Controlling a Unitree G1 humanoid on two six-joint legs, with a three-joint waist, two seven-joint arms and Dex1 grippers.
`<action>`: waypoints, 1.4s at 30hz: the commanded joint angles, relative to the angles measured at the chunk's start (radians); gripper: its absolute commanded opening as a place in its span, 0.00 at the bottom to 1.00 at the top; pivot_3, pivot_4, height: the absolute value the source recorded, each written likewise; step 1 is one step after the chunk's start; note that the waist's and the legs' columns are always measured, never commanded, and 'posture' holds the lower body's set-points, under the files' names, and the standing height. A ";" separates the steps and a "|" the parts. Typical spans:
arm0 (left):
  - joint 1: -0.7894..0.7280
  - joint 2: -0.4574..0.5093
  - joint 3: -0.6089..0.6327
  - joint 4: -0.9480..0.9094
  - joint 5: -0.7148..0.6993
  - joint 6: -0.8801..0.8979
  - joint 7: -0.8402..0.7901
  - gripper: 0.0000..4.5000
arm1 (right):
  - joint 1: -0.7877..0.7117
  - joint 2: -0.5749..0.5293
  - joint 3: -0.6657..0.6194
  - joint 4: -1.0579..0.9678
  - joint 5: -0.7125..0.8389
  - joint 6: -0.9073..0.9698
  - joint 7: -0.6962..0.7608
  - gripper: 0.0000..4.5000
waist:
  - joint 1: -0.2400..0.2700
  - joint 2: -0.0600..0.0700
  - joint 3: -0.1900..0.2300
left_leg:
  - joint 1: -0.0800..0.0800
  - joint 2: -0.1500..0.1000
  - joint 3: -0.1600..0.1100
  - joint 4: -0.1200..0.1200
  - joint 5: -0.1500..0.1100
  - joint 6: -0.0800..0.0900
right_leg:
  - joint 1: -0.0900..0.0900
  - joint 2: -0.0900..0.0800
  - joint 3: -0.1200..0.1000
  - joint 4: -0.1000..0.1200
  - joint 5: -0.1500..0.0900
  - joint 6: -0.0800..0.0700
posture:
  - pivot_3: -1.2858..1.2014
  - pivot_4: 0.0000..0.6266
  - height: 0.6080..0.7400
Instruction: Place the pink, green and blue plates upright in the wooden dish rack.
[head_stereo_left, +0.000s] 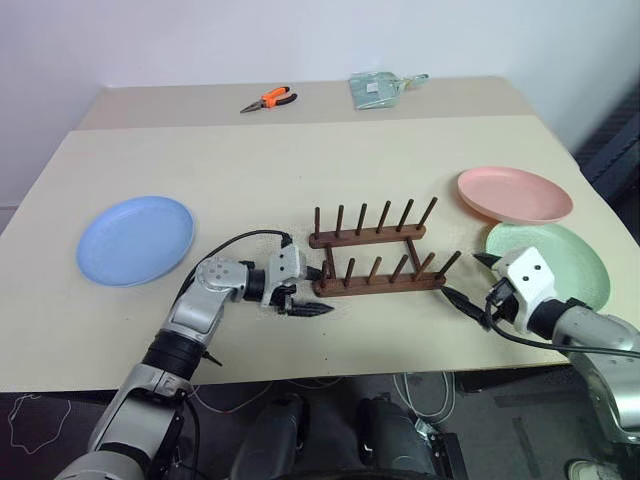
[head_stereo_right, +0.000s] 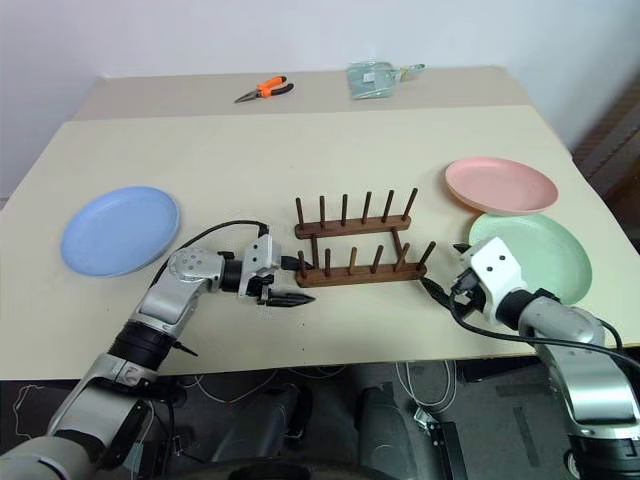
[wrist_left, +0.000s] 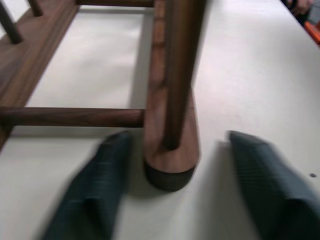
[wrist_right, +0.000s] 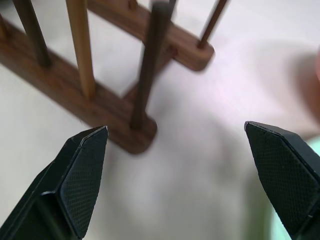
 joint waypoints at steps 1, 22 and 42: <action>0.016 0.043 0.018 -0.032 0.009 0.027 0.031 0.99 | 0.011 -0.023 -0.030 -0.010 -0.008 -0.026 0.017 1.00 | 0.000 0.000 0.000 | 0.000 0.000 0.000 0.000 0.000 0.000 | 0.000 0.000 0.000 0.000 0.000 0.000 | 0.52 0.24 1.00; 0.202 0.008 -0.093 -0.350 -0.020 0.314 0.252 0.13 | -0.032 0.011 0.193 0.002 -0.110 -0.004 0.033 0.00 | 0.004 0.002 -0.002 | 0.002 0.000 0.000 0.000 -0.001 0.000 | 0.002 -0.001 0.000 -0.001 -0.002 -0.001 | 0.52 0.24 1.00; 0.051 -0.087 -0.008 0.023 0.059 0.132 0.550 0.13 | -0.405 0.138 0.307 0.354 -0.277 -0.084 -0.097 0.00 | -0.002 0.001 -0.006 | 0.010 0.000 0.000 -0.001 0.000 0.000 | 0.009 0.001 -0.001 -0.001 -0.001 0.001 | 0.52 0.24 1.00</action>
